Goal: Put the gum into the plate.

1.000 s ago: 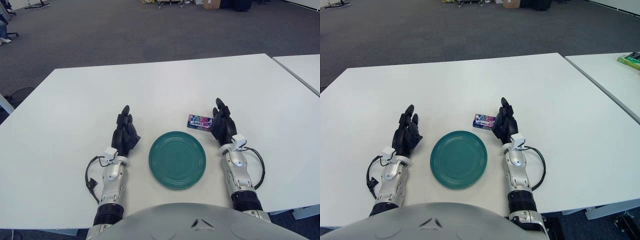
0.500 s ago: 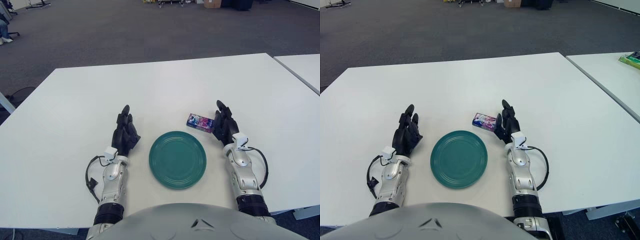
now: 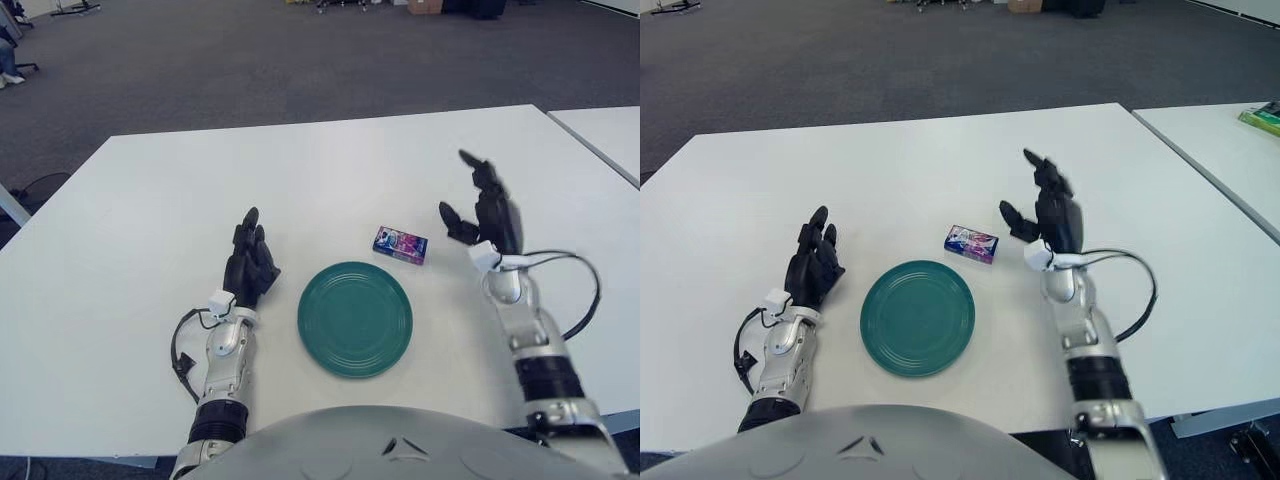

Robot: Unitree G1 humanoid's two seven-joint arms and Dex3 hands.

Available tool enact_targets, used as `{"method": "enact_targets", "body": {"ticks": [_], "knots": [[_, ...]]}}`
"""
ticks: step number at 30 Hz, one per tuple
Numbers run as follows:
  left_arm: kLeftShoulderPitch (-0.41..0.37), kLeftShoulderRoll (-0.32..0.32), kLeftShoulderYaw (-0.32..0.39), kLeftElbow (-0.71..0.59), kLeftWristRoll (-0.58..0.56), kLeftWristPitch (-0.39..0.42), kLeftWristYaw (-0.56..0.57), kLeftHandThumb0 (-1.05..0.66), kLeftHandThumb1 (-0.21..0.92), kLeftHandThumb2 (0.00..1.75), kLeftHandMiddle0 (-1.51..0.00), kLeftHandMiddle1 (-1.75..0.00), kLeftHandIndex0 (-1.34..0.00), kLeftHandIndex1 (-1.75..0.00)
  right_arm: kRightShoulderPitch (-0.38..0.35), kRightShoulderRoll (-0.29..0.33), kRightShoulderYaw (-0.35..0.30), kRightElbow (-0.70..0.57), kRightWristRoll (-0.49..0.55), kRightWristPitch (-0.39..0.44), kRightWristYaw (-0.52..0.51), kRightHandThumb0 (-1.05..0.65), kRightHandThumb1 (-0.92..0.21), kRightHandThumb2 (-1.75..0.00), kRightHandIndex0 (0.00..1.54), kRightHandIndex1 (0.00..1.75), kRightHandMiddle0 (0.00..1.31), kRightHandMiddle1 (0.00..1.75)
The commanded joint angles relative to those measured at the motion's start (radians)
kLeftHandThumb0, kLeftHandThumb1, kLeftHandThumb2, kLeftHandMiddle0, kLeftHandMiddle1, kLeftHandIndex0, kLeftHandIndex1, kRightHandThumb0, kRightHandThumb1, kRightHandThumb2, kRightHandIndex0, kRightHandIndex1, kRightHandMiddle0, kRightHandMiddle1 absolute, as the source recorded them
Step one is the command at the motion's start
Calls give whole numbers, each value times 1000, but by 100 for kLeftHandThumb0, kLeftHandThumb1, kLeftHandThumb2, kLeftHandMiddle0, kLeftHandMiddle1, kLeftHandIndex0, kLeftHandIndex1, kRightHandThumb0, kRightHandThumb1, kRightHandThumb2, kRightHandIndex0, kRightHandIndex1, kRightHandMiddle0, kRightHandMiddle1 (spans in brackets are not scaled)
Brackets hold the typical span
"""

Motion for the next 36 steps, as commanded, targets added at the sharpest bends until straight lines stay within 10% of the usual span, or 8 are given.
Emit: {"method": "enact_targets", "body": {"ticks": [1, 19, 36], "knots": [[52, -18, 5, 121, -24, 34, -11, -75, 92, 86, -15, 0, 0, -38, -49, -26, 35, -56, -79, 13, -10, -81, -92, -75, 38, 7, 0, 78], [30, -35, 23, 157, -42, 61, -11, -72, 92, 88, -15, 0, 0, -39, -80, -24, 159, -170, -121, 194, 222, -84, -92, -64, 41, 3, 0, 89], [29, -50, 19, 158, -43, 32, -12, -71, 92, 88, -18, -1, 0, -48, -74, -8, 286, -76, -181, 223, 225, -86, -92, -67, 39, 1, 0, 78]]}}
